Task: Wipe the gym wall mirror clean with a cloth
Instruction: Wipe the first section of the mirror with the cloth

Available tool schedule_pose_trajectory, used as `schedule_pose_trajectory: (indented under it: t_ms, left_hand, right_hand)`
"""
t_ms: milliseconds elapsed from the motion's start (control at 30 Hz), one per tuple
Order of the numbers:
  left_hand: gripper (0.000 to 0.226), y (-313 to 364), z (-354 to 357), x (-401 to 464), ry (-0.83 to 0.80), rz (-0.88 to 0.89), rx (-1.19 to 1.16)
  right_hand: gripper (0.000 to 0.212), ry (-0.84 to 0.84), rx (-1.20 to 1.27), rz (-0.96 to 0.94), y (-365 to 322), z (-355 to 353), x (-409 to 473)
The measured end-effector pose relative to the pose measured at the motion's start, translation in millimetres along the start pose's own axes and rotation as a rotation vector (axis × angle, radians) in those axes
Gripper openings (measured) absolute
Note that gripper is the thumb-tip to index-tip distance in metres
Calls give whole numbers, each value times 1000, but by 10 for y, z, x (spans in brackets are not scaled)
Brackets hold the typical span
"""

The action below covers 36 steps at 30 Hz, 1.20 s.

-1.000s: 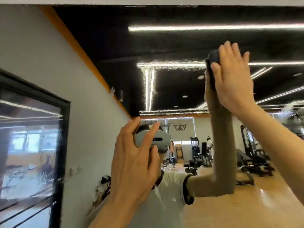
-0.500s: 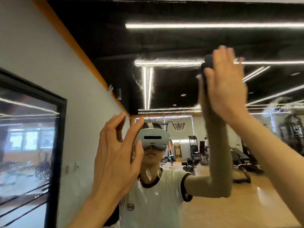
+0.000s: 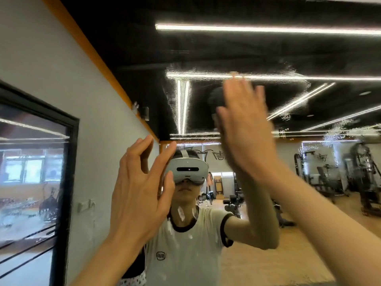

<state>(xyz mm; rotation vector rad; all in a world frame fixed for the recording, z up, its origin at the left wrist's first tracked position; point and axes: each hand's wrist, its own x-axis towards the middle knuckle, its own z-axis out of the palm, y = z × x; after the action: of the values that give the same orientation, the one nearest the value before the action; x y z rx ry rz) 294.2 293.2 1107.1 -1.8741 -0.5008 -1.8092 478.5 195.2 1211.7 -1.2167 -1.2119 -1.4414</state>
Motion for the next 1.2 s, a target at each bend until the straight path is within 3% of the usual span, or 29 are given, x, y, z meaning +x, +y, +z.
schedule_pose_trajectory:
  t_ms: [133,233,300,400,467,533,667,767,833,933,1000,1067,1200]
  left_hand:
    - [51,3,7,-4,7,9,-29]
    - [52,11,4,-7,1,10,-37]
    - [52,12,3,-7,-5,14,-37]
    - [52,4,14,-7,-5,18,-26]
    - [54,-11,16,-16,-17,14,-26]
    - [55,-25,10,-8,-22,23,-28]
    - [55,-3,13,-10,-23,18,-25]
    - [54,16,7,-5,-22,-4,-14]
    - [54,17,14,-8,-26,-7,-13]
    - [54,24,3,-21,-40,-2,-2]
    - [55,24,-15,-26,-58,-20,6]
    - [54,28,-32,-27,-73,-43,-10]
    - [54,26,-19,-25,-64,-35,0]
  right_hand:
    - [42,98,-39,360,810,-342,-231]
    - [50,131,-45,481,678,-285,-226]
    - [53,110,-24,357,280,-144,-210]
    - [54,5,0,-54,-286,105,-255]
    - [54,-27,-25,-221,-272,119,-263]
    - [55,-44,-21,-161,68,-23,-260]
    - [54,2,8,243,896,-360,-390]
    - [53,118,-3,440,903,-340,-353]
    - [55,107,30,385,580,-220,-300]
    - [56,-9,29,-56,93,-28,-362]
    - [55,-77,-15,-303,168,-52,-346]
    - [55,-96,-2,-264,550,-179,-191]
    - [56,-36,71,76,1337,-451,268]
